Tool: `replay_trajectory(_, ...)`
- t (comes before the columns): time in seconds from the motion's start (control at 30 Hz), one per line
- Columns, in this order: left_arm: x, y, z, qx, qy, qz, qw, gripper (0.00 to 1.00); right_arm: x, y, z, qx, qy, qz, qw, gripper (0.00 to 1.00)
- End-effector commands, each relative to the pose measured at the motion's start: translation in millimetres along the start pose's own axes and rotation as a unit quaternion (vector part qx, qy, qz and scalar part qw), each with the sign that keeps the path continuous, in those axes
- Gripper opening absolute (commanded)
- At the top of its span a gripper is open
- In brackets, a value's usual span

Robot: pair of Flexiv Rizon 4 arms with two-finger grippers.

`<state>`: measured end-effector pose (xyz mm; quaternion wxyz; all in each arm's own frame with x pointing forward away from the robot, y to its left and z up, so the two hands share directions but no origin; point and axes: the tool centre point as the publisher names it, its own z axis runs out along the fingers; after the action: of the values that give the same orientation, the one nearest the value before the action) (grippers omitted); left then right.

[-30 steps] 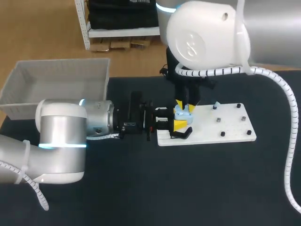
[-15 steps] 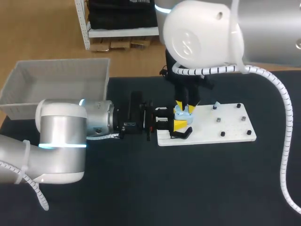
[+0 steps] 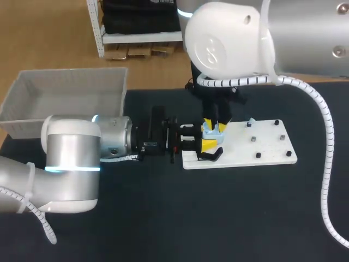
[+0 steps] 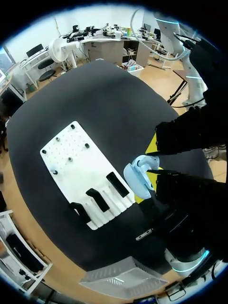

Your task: Pick up each earbud case from the left stands, insert the matching earbuds, close the lid, and place the case in the box.

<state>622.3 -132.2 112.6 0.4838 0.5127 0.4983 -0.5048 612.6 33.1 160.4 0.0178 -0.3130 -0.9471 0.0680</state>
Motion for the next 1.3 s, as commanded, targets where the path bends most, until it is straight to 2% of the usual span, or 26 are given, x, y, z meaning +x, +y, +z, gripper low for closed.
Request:
replay_trajectory(0.03,1.1,-0.2,0,-0.002,-0.002,0.002,1.000,0.00,-1,3,2,0.007,0.001,0.000,1.000,0.00)
replay_trajectory(0.3,1.1,-0.2,0,-0.002,-0.002,0.002,1.000,0.00,-2,4,7,0.016,0.003,0.003,1.000,0.00)
replay_trajectory(0.33,1.1,-0.2,0,-0.002,-0.002,0.002,1.000,0.00,-2,4,7,0.016,0.003,0.003,1.000,0.14)
replay_trajectory(0.37,1.1,-0.2,0,-0.002,-0.002,0.002,1.000,0.00,-2,4,7,0.017,0.003,0.004,1.000,0.45)
replay_trajectory(0.4,1.1,-0.2,0,-0.002,-0.002,0.002,1.000,0.00,-2,4,7,0.017,0.003,0.005,1.000,0.71)
replay_trajectory(0.43,1.1,-0.2,0,-0.002,-0.002,0.002,1.000,0.00,-2,3,6,0.017,0.003,0.005,1.000,0.84)
replay_trajectory(0.5,1.1,-0.2,0,-0.002,-0.002,0.002,1.000,0.00,-1,1,2,0.011,0.001,0.006,1.000,0.98)
replay_trajectory(0.7,1.1,-0.2,0,-0.002,-0.002,0.002,1.000,0.00,2,-14,-14,-0.019,0.001,0.003,1.000,0.89)
replay_trajectory(0.77,1.1,-0.2,0,-0.002,-0.002,0.002,1.000,0.00,3,-22,-20,-0.038,0.002,-0.004,0.999,0.79)
replay_trajectory(0.8,1.1,-0.2,0,-0.002,-0.002,0.002,1.000,0.00,3,-28,-26,-0.057,0.002,-0.016,0.998,0.69)
replay_trajectory(0.87,1.1,-0.2,0,-0.002,-0.002,0.002,1.000,0.00,0,-35,-31,-0.080,-0.009,-0.038,0.996,0.70)
replay_trajectory(0.93,1.1,-0.2,0,-0.002,-0.002,0.002,1.000,0.00,-7,-41,-37,-0.123,-0.039,-0.073,0.989,0.73)
replay_trajectory(1.0,1.1,-0.2,0,-0.002,-0.002,0.002,1.000,0.00,-18,-49,-39,-0.148,-0.063,-0.095,0.982,0.87)
replay_trajectory(1.07,1.1,-0.2,0,-0.002,-0.002,0.002,1.000,0.00,-29,-52,-41,-0.170,-0.057,-0.108,0.978,0.83)
replay_trajectory(1.1,1.1,-0.2,0,-0.002,-0.002,0.002,1.000,0.00,-39,-54,-41,-0.181,-0.072,-0.110,0.975,0.75)
replay_trajectory(1.2,1.1,-0.2,0,-0.002,-0.002,0.002,1.000,0.00,-58,-55,-39,-0.211,-0.078,-0.143,0.964,0.71)
replay_trajectory(1.23,1.1,-0.2,0,-0.002,-0.002,0.002,1.000,0.00,-63,-54,-37,-0.209,-0.091,-0.151,0.962,0.71)
replay_trajectory(1.3,1.1,-0.2,0,-0.002,-0.002,0.002,1.000,0.00,-75,-51,-34,-0.220,-0.088,-0.168,0.957,0.69)
